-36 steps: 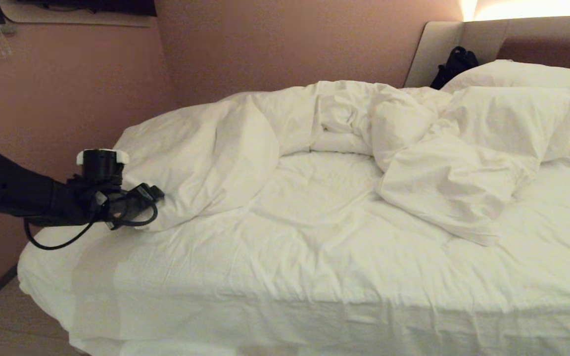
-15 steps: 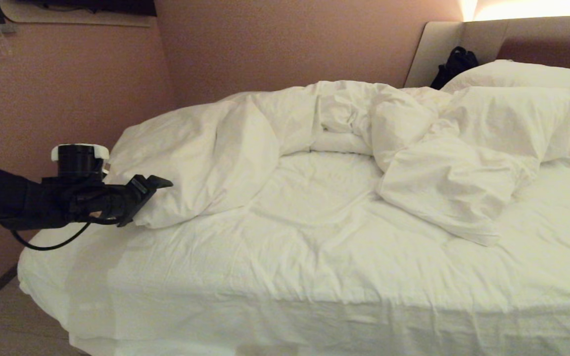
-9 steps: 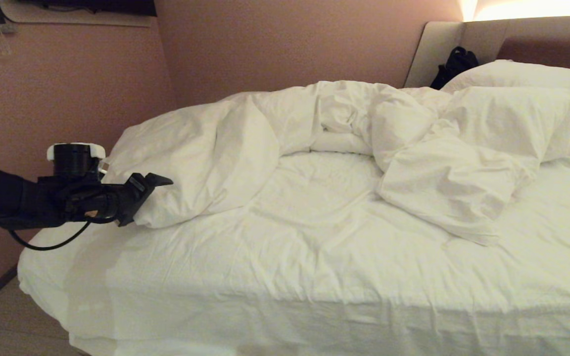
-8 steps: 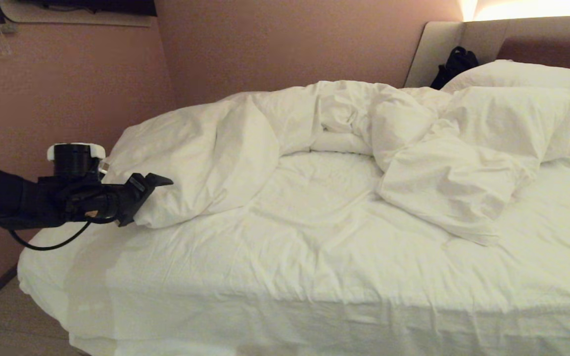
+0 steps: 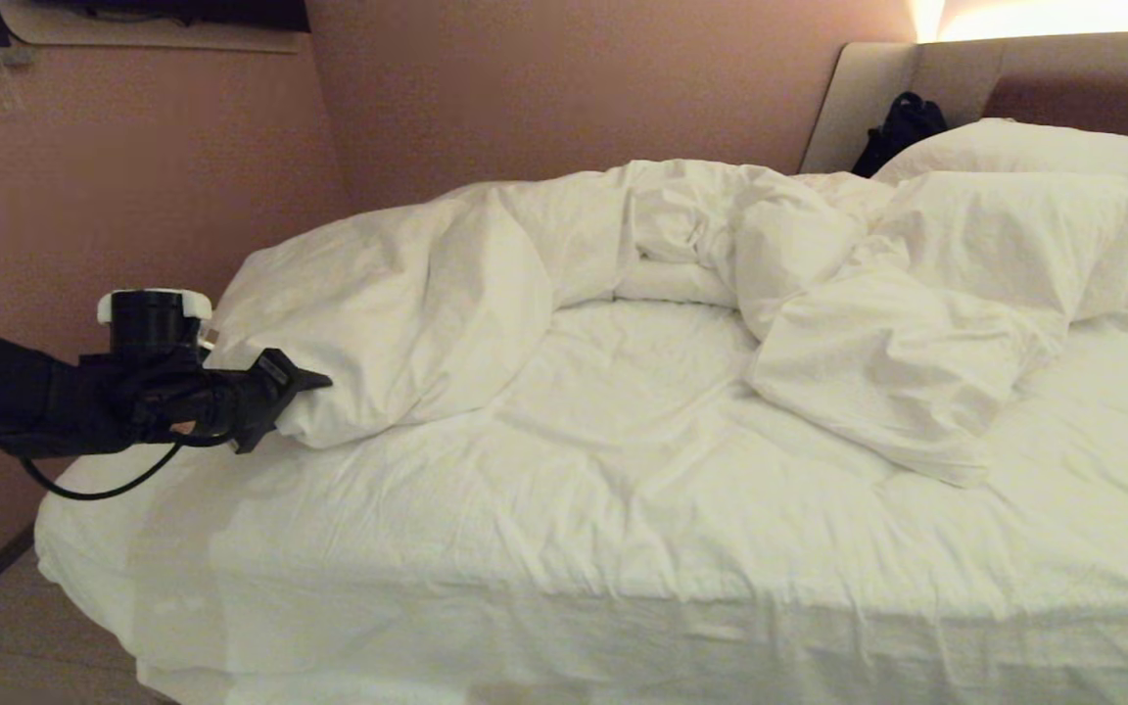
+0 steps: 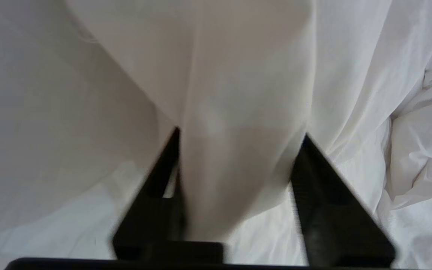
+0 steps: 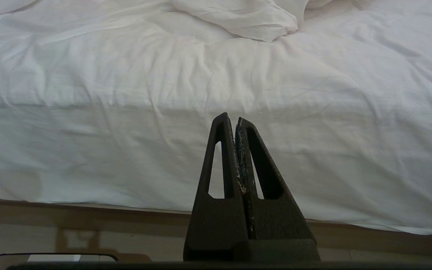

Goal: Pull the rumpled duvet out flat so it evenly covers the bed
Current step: Hold the folded corner of the quilt, then flatten the corners of the folded blanket

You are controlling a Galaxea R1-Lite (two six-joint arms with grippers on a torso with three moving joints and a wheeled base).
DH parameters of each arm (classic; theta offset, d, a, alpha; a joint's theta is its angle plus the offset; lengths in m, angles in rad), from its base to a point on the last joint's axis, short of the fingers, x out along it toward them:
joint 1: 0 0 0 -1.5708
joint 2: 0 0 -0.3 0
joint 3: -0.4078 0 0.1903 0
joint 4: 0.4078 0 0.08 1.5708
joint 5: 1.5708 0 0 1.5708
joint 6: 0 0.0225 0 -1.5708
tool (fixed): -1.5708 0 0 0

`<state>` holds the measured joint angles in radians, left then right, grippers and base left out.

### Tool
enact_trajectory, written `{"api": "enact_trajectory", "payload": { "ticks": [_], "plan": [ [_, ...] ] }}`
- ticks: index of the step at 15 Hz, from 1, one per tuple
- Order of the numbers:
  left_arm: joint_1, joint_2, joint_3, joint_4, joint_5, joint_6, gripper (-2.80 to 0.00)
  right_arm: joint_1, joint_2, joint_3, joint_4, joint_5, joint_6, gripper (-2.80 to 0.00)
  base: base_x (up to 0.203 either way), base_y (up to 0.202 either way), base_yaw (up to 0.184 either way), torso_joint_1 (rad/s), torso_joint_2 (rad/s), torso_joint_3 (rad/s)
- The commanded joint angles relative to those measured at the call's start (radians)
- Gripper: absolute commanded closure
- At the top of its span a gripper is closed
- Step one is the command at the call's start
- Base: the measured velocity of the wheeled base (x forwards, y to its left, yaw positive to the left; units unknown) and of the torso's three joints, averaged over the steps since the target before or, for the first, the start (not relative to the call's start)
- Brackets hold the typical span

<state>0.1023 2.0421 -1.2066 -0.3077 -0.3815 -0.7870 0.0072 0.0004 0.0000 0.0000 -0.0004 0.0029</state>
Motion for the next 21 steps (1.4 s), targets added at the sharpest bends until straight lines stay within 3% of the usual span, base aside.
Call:
{"api": "enact_trajectory", "payload": {
  "ticks": [1,10,16,21],
  "plan": [
    [-0.001,-0.002,0.001,-0.002,-0.002,-0.005,0.00,0.000,0.000,0.000,0.000,0.000,0.000,0.00,0.000,0.000,0.000,0.000,0.00,0.000],
    [0.013,-0.123,0.004,0.008,0.003,-0.005,0.00,0.000,0.000,0.000,0.000,0.000,0.000,0.00,0.000,0.000,0.000,0.000,0.00,0.000],
    [0.054,-0.321,-0.027,0.150,0.004,0.007,0.00,0.000,0.000,0.000,0.000,0.000,0.000,0.00,0.000,0.000,0.000,0.000,0.00,0.000],
    [0.129,-0.342,-0.078,0.201,0.006,0.016,0.00,0.000,0.000,0.000,0.000,0.000,0.000,0.00,0.000,0.000,0.000,0.000,0.00,0.000]
  ]
}}
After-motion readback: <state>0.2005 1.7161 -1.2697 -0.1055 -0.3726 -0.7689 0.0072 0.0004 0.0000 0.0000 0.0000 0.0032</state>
